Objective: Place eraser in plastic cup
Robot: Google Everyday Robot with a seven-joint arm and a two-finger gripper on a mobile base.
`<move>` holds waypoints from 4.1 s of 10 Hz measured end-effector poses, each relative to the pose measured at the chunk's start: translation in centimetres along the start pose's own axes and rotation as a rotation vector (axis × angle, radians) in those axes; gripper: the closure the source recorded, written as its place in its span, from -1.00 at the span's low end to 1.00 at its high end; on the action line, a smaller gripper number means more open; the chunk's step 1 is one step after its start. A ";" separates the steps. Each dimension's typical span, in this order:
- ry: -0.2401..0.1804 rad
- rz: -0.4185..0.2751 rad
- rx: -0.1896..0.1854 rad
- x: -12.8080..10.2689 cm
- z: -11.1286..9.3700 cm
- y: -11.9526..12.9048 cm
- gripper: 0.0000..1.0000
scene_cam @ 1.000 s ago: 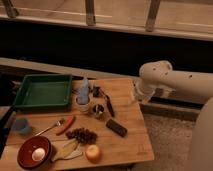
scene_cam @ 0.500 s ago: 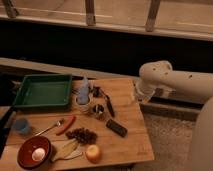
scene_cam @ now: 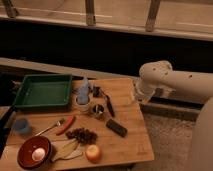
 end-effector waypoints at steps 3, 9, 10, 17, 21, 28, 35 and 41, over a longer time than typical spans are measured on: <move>0.000 0.000 0.000 0.0 0.0 0.0 -0.20; 0.009 -0.022 0.008 0.1 0.0 0.1 -0.20; 0.015 -0.065 0.011 -0.1 0.1 0.7 -0.20; 0.120 -0.403 -0.018 0.1 2.4 9.9 -0.20; 0.176 -0.553 0.002 2.2 4.7 14.0 -0.20; 0.206 -0.644 0.021 3.1 5.4 15.9 -0.20; 0.301 -0.664 0.028 3.1 7.8 15.5 -0.20; 0.360 -0.613 0.027 3.6 10.1 13.6 -0.20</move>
